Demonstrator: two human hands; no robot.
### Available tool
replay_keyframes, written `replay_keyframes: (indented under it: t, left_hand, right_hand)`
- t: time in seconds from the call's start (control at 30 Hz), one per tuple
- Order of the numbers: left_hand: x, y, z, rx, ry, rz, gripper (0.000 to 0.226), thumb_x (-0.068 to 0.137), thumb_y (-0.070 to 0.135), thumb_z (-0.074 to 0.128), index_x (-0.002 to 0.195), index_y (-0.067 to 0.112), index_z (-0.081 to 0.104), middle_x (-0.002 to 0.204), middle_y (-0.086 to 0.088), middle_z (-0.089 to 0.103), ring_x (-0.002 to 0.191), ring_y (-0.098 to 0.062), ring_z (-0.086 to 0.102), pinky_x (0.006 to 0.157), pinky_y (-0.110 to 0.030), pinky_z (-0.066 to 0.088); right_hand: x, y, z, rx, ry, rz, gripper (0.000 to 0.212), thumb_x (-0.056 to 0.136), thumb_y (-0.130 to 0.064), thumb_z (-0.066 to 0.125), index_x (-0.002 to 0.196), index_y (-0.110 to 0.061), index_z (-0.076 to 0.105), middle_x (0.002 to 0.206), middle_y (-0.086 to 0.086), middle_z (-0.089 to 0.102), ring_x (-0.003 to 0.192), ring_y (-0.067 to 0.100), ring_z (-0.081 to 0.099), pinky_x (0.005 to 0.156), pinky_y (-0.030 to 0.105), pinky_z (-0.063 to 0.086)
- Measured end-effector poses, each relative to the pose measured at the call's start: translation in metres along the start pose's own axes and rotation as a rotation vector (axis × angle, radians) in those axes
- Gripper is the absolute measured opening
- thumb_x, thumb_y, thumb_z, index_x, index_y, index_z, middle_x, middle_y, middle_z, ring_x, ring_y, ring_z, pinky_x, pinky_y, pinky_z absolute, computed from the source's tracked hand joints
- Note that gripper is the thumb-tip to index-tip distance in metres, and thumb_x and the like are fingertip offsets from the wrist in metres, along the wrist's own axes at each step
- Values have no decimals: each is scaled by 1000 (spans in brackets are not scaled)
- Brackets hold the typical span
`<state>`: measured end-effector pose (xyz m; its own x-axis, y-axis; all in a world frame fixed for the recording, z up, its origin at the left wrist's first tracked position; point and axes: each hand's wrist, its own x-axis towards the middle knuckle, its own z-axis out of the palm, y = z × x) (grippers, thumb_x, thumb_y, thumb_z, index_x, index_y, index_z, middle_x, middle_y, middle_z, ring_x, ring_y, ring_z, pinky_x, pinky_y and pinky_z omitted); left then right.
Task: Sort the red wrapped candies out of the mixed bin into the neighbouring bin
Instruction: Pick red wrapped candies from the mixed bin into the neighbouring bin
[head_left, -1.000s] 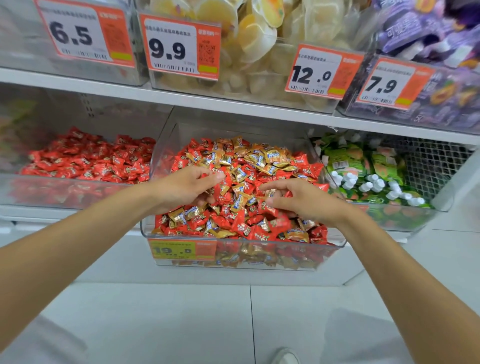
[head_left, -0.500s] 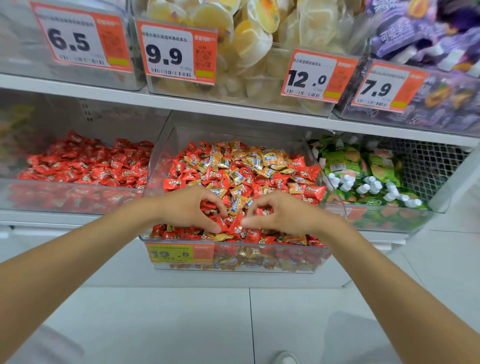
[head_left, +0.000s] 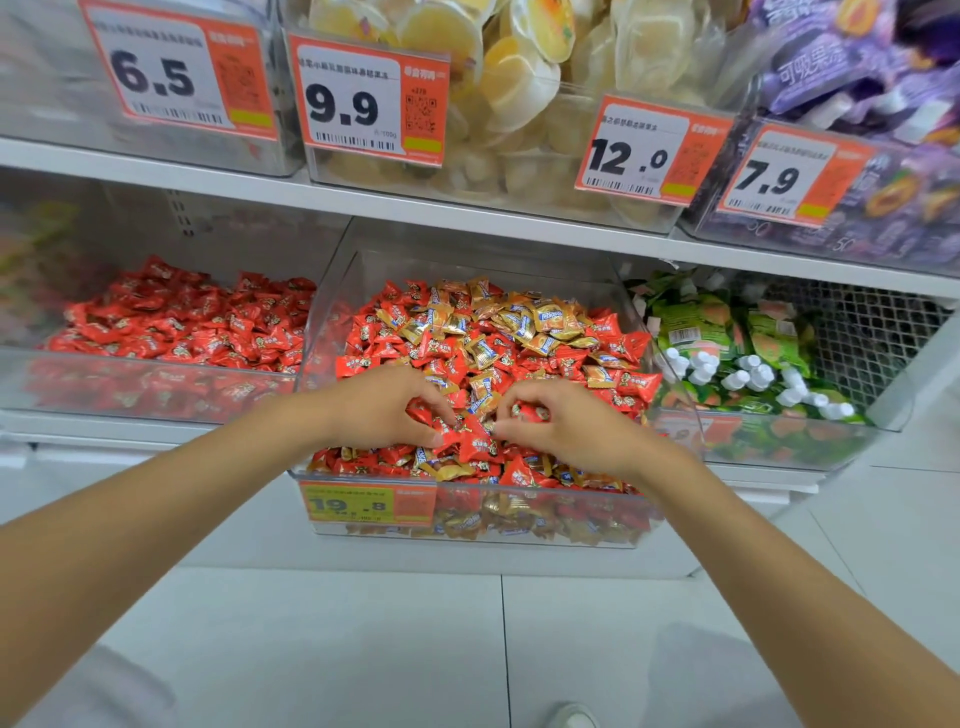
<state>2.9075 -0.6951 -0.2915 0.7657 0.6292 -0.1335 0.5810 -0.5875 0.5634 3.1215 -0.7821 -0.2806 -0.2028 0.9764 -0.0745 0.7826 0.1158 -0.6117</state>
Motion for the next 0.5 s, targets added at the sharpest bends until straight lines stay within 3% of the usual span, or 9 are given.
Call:
replay_keyframes:
  t: [0.07, 0.13, 0.23, 0.3, 0.33, 0.37, 0.43, 0.5]
  left_hand:
    - [1, -2, 1, 17, 42, -28, 18, 84, 34, 72, 99, 23, 69, 93, 12, 57, 81, 0, 50, 64, -11, 35]
    - [1, -4, -1, 3, 114, -38, 20, 83, 38, 71, 93, 22, 64, 93, 6, 52, 79, -7, 48, 63, -18, 34]
    - [0, -4, -4, -41, 214, -6, 23, 83, 35, 72, 86, 19, 56, 82, 3, 48, 66, -9, 41, 56, -15, 32]
    - [0, -3, -4, -73, 235, 6, 22, 84, 31, 72, 85, 20, 53, 74, 1, 49, 60, -14, 41, 54, -18, 34]
    - [1, -2, -3, -81, 233, 4, 20, 85, 30, 72, 89, 23, 54, 77, 1, 54, 61, -17, 46, 58, -22, 40]
    - [1, 0, -3, -82, 218, 5, 17, 87, 30, 70, 97, 27, 57, 88, 3, 61, 69, -19, 55, 65, -26, 45]
    - [3, 5, -1, -62, 153, 1, 27, 93, 28, 62, 118, 36, 59, 123, 16, 58, 85, -7, 65, 72, -18, 48]
    - [6, 12, 2, -9, 83, -6, 23, 96, 29, 58, 117, 35, 64, 131, 23, 48, 83, -3, 66, 67, -14, 48]
  right_hand:
    - [3, -1, 13, -199, -44, 25, 26, 82, -47, 72, 97, -26, 66, 74, -12, 53, 65, 3, 46, 60, 27, 38]
    - [6, -3, 18, -339, -49, 9, 31, 81, -46, 73, 101, -23, 66, 69, -13, 48, 62, 4, 43, 57, 29, 35]
    - [2, -2, 3, -129, 50, 10, 19, 85, -34, 72, 86, -16, 63, 69, -8, 47, 61, 8, 41, 59, 30, 35]
    - [-3, 4, -13, 41, 120, 54, 10, 86, -23, 70, 87, -16, 62, 68, -11, 46, 55, 3, 40, 56, 26, 34]
    - [-6, 7, -21, 81, 136, 74, 8, 87, -17, 67, 92, -20, 63, 69, -12, 49, 51, 2, 39, 54, 24, 35]
    - [-9, 10, -26, 94, 129, 89, 18, 88, -12, 63, 100, -25, 63, 75, -13, 55, 48, 5, 39, 50, 24, 36]
    - [-14, 15, -31, 104, 79, 115, 28, 91, -8, 56, 107, -30, 62, 83, -11, 66, 44, 14, 35, 45, 26, 32]
    - [-15, 17, -31, 84, 46, 116, 19, 91, -8, 55, 99, -25, 61, 66, -15, 63, 42, 13, 30, 46, 25, 28]
